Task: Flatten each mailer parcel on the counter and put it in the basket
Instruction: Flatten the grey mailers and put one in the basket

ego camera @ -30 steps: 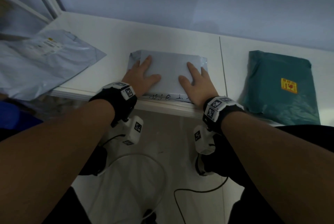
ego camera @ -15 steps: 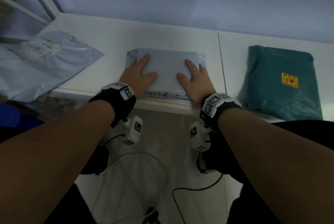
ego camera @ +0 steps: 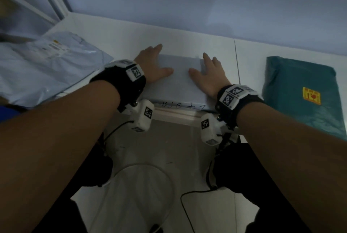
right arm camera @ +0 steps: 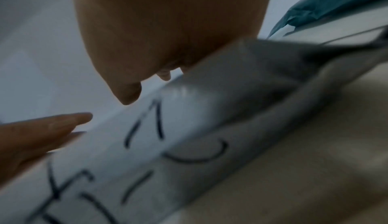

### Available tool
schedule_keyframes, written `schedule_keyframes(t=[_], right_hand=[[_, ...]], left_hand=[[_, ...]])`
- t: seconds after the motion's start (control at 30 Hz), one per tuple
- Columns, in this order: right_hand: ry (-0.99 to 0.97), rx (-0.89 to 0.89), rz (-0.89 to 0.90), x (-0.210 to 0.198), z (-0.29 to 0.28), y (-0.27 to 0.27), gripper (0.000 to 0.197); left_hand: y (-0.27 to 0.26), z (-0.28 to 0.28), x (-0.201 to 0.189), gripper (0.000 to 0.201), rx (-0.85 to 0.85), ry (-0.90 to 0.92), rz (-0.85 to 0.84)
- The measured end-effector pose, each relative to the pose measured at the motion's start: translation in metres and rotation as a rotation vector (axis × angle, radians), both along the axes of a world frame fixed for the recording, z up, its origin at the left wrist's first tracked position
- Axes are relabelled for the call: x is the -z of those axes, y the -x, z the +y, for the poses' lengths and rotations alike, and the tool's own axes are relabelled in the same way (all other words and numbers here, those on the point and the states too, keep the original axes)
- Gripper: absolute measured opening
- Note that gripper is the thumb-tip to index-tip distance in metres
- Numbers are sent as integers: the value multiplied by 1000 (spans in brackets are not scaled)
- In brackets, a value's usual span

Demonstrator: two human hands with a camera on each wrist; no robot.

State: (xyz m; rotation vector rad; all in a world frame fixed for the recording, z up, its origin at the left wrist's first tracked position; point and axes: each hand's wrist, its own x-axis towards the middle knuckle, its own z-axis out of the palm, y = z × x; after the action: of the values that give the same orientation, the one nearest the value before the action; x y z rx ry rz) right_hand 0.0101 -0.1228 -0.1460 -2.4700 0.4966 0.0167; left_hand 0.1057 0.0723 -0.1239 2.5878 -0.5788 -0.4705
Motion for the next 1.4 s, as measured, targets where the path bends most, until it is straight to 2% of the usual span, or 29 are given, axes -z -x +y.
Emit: schedule_keyframes(t=[0.1, 0.23, 0.3, 0.4, 0.5, 0.63, 0.7, 0.77, 0.8, 0.87, 0.97, 1.07, 1.2, 1.3, 1.4], right_hand=[[-21, 2, 12, 9, 1, -6, 87], [-30, 1, 12, 15, -2, -5, 92], [-44, 9, 13, 17, -6, -5, 95], [-54, 26, 29, 20, -8, -5, 99], [-19, 37, 110, 15, -6, -6, 104], [-27, -2, 219, 0, -10, -3, 110], [-57, 3, 241, -13, -16, 3, 94], [-56, 54, 216, -25, -25, 10, 63], [-49, 66, 217, -30, -31, 13, 56], [-27, 58, 241, -39, -45, 14, 57], [32, 41, 253, -54, -58, 7, 53], [74, 22, 269, -59, -66, -2, 49], [70, -16, 298, -46, -70, -18, 51], [91, -54, 309, -35, -75, -30, 54], [192, -82, 343, -30, -80, -42, 54]], left_hand=[[4, -6, 11, 116, 7, -15, 0], [5, 0, 28, 118, -95, 152, 60], [4, 0, 32, 118, -94, 167, 66], [2, 0, 33, 117, -91, 145, 82], [2, 0, 31, 124, -86, 54, 87], [1, 3, 10, 125, -12, -22, 129], [-3, 11, -5, 114, 32, -53, 144], [-9, 20, -19, 91, 42, -107, 99], [-12, 25, -28, 82, 45, -151, 55], [-16, 32, -44, 68, 57, -232, -19], [-17, 34, -64, 57, 91, -265, -67], [-20, 31, -62, 54, 98, -264, -89], [-35, 30, -39, 60, 46, -271, -70], [-46, 27, -30, 68, 38, -252, -12], [-54, 18, -22, 69, 49, -198, 52]])
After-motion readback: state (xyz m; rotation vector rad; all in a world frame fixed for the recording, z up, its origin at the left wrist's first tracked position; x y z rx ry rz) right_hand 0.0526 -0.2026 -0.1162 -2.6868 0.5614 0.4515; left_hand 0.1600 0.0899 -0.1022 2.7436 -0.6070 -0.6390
